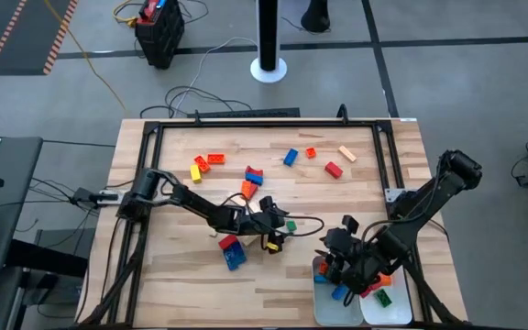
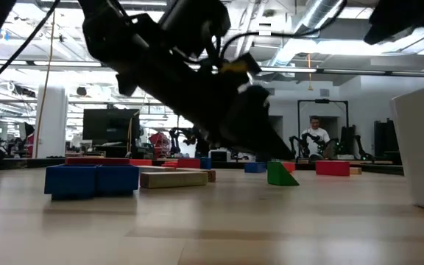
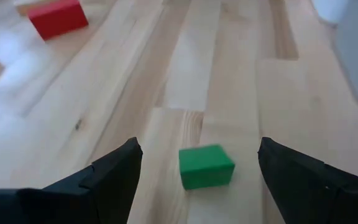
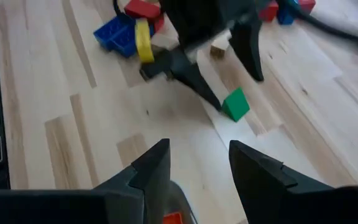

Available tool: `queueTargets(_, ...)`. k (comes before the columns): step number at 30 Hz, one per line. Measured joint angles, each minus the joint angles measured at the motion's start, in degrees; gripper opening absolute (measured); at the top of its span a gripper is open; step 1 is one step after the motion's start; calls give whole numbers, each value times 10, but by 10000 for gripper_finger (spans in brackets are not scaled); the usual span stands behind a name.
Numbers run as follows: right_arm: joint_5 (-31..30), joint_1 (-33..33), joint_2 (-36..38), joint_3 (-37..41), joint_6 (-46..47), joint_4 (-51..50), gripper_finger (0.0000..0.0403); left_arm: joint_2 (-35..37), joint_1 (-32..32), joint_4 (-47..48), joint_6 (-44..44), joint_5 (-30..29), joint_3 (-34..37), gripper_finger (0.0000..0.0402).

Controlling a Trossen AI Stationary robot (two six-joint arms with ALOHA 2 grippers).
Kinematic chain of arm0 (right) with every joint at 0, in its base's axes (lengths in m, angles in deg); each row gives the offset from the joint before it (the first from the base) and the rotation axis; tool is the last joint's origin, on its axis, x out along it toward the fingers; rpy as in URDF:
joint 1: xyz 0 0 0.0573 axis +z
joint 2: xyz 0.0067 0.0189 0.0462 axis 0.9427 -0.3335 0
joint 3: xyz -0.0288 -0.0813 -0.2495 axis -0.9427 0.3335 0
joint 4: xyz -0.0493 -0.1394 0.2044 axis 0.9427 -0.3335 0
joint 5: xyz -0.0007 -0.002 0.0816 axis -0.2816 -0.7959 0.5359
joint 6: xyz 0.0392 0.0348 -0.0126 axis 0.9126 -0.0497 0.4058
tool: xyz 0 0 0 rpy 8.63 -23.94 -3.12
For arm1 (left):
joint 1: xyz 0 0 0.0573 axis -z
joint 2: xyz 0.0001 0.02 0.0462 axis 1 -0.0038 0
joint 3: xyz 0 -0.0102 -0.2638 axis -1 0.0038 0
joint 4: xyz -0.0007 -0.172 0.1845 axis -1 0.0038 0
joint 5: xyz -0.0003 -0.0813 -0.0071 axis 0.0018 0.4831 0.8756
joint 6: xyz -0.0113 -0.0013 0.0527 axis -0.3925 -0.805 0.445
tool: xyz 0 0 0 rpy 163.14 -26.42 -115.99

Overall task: Sort blocks by size
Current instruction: Put the small green wooden block into the white bin

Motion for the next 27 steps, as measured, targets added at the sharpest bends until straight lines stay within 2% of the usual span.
queueTargets(9, -22, 1, 0, 0, -3, -1, 191, -29, -19, -21, -26, 33, -5, 301)
queueTargets(13, -24, 1, 0, 0, -11, 3, 191, -35, -19, -18, -24, 38, -5, 259)
queueTargets(21, -25, 1, 0, 0, -10, 6, 191, -36, -21, -13, -7, 48, -5, 124)
queueTargets(27, -25, 1, 0, 0, -10, 10, 191, -29, -21, -6, 11, 49, -4, 123)
